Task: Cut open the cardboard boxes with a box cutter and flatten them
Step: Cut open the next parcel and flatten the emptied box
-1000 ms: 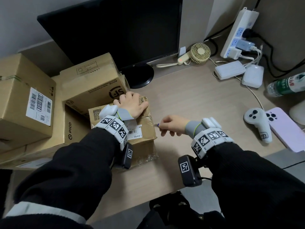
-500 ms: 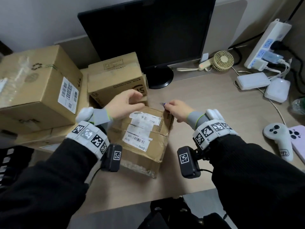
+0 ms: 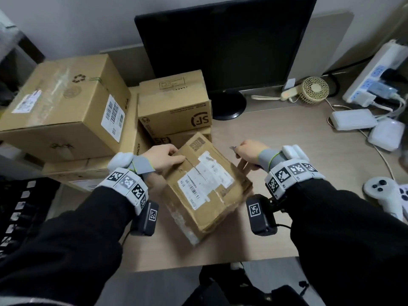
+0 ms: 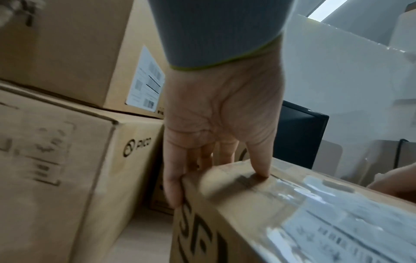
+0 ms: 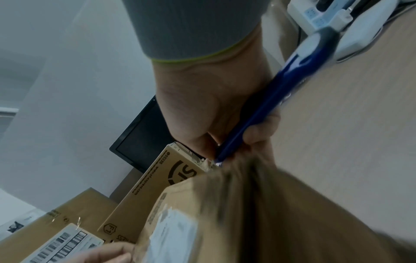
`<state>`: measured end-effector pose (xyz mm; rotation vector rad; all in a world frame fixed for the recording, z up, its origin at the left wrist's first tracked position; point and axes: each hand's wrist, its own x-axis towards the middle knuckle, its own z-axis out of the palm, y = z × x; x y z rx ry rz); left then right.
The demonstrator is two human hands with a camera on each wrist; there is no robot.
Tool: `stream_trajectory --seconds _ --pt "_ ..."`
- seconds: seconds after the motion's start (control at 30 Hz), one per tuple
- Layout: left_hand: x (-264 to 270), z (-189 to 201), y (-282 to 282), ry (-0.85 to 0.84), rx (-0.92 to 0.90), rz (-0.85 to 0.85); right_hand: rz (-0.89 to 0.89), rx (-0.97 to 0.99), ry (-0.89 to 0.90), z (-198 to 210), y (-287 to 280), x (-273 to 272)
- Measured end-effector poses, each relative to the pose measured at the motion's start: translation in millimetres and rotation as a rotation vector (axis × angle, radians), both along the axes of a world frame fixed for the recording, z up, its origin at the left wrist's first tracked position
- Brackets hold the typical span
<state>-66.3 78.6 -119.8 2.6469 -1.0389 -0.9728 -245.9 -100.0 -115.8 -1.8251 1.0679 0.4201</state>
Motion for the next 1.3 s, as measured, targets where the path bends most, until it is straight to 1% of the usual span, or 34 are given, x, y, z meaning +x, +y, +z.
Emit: stream_trajectory --seconds 0.07,0.13,0.23,0.3,0.33,0.4,0.47,0.5,0.53,0.6,0.67,0.7,0.77,0.83,1.0,1.07,1.13,1.2,1.3 --pt "-4.8 -0.7 -13.3 -0.009 -0.116 -0.033 0.017 0.143 0.078 -1.9 5.0 -5.2" --pt "-12.6 -0.9 -28.5 -0.035 -0.195 -0.094 0.019 0.263 0.125 -7.8 12.1 -10.3" --pt "-21.7 -3.7 -46.1 -0.1 -0.335 -0.163 -0.032 0.255 0.144 -14.2 20.5 -16.8" --pt "-26.6 -6.7 -53.8 -0.084 -0.401 -0.137 -0.093 0.252 0.137 -15.7 18.9 -25.7" --pt "-28.9 -9.2 -57.3 -0.055 -0.388 -0.1 -0.111 0.244 0.14 -16.7 13.7 -31.1" --pt "-31.3 -17.1 -60.1 -0.006 -0.302 0.007 -0.167 0.194 0.129 -16.2 1.7 -38.7" --pt "-33.4 -26.5 -58.8 0.046 -0.195 0.077 -0.304 0.098 0.0 -14.5 -13.1 -41.5" --pt "-35.4 -31.7 -57.0 0.073 -0.139 0.07 -0.339 0.014 -0.076 -13.5 -20.2 -41.6" --pt "-38.1 -37.0 -54.4 0.086 -0.092 0.037 -0.325 -0.08 -0.134 -12.8 -27.5 -40.1" --pt "-43.8 -48.8 -47.5 0.102 -0.034 -0.038 -0.246 -0.173 -0.201 -10.2 -33.6 -34.0" --pt "-50.8 -58.2 -40.6 0.134 -0.016 -0.076 -0.191 -0.129 -0.207 -8.4 -29.6 -27.6" --pt "-51.7 -60.9 -38.1 0.143 -0.027 -0.077 -0.159 -0.077 -0.181 -10.4 -25.0 -23.2" --pt "-50.1 -62.5 -37.5 0.154 -0.078 -0.062 -0.079 0.055 -0.08 -18.0 -13.0 -16.1" --pt "-45.3 -59.1 -38.8 0.16 -0.131 -0.06 -0.01 0.141 -0.002 -29.6 0.1 -11.4" --pt "-36.0 -46.7 -46.7 0.141 -0.225 -0.102 0.095 0.209 0.047 -45.7 19.4 -2.5" --pt "-33.5 -45.7 -49.4 0.109 -0.188 -0.127 0.11 0.201 0.037 -48.0 21.3 1.3" --pt "-33.5 -47.3 -48.6 0.066 -0.07 -0.151 0.108 0.199 0.02 -49.6 19.7 4.0" --pt "-34.7 -53.8 -45.0 0.097 0.015 -0.123 0.1 0.196 -0.022 -50.3 16.8 6.1" --pt "-36.4 -64.8 -39.6 0.177 0.007 -0.058 0.106 0.177 -0.112 -49.4 16.4 10.3"
